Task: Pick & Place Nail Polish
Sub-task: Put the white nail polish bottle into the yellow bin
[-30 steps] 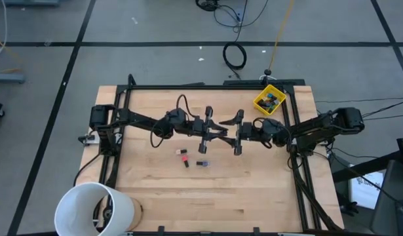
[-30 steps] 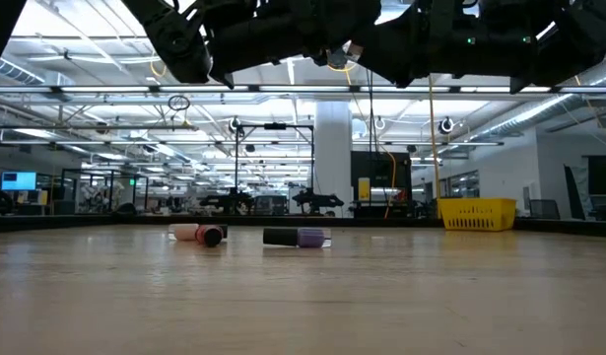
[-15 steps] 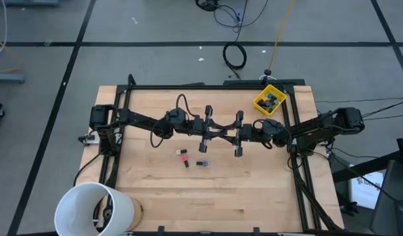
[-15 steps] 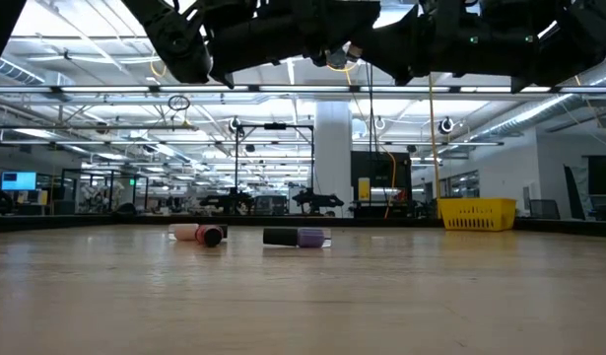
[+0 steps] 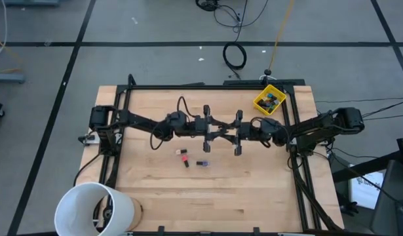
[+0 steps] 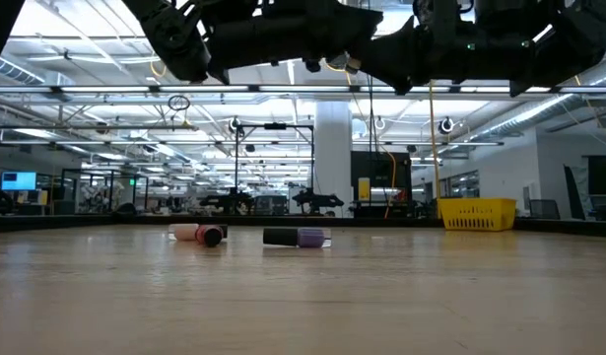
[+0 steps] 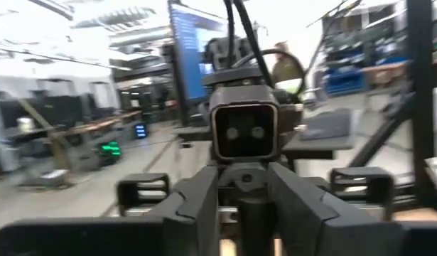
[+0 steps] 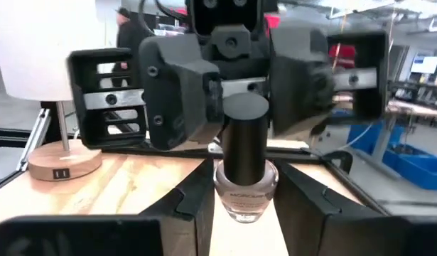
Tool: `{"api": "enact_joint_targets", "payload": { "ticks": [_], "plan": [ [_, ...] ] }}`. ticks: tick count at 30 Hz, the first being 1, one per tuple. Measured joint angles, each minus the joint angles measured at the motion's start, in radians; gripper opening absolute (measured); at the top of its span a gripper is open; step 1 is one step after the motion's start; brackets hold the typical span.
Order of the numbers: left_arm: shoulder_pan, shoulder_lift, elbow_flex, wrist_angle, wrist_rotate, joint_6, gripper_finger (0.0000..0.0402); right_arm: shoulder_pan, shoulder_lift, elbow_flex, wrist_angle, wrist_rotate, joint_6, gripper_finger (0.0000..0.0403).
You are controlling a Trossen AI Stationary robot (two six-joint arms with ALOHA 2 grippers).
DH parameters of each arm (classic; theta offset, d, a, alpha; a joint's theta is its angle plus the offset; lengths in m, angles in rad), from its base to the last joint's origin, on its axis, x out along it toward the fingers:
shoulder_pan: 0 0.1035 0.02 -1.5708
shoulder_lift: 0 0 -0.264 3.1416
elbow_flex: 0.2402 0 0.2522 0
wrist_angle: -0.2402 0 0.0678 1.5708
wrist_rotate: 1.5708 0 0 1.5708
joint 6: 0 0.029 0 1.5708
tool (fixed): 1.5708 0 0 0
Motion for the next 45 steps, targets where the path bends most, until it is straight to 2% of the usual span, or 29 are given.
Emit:
{"api": "enact_joint_targets", "payload": {
  "ticks": [5,10,15,19,23,27,30,35,39,42,45],
  "plan": [
    [-0.017,0.0,0.0,0.001,-0.151,0.101,0.0166,-0.028,0.0,0.0,-0.105,-0.012,0.057,0.0109],
    [-0.015,-0.003,0.0,-0.01,-0.313,0.119,0.0197,-0.067,0.001,0.0,-0.251,-0.014,0.129,0.0109],
    [-0.015,-0.005,0.0,-0.069,-0.555,0.16,0.0208,-0.13,0.0,0.0,-0.441,-0.017,0.194,0.0109],
    [-0.014,-0.005,0.0,-0.183,-0.762,0.196,0.0209,-0.209,0.0,0.0,-0.581,-0.016,0.236,0.0109],
    [-0.014,-0.005,0.0,-0.307,-0.877,0.134,0.0209,-0.292,-0.012,-0.001,-0.688,-0.011,0.266,0.0109],
    [-0.005,-0.005,0.0,-0.462,-0.889,0.016,0.0209,-0.36,-0.032,-0.002,-0.744,0.02,0.27,0.0109],
    [0.019,-0.005,0.0,-0.596,-0.858,-0.096,0.0209,-0.408,-0.054,-0.002,-0.744,0.017,0.266,0.0109],
    [0.082,-0.005,0.0,-0.779,-0.661,-0.291,0.0209,-0.493,-0.113,-0.001,-0.785,0.015,0.255,0.0109],
    [0.135,-0.005,0.0,-0.855,-0.504,-0.427,0.0209,-0.577,-0.183,-0.001,-0.831,0.017,0.248,0.0109],
    [0.162,-0.005,0.0,-0.894,-0.467,-0.487,0.0209,-0.647,-0.251,0.0,-0.897,0.028,0.247,0.0109],
    [0.18,-0.005,0.0,-0.92,-0.457,-0.495,0.0209,-0.706,-0.316,0.0,-0.972,0.115,0.238,0.0109]
  ]
}}
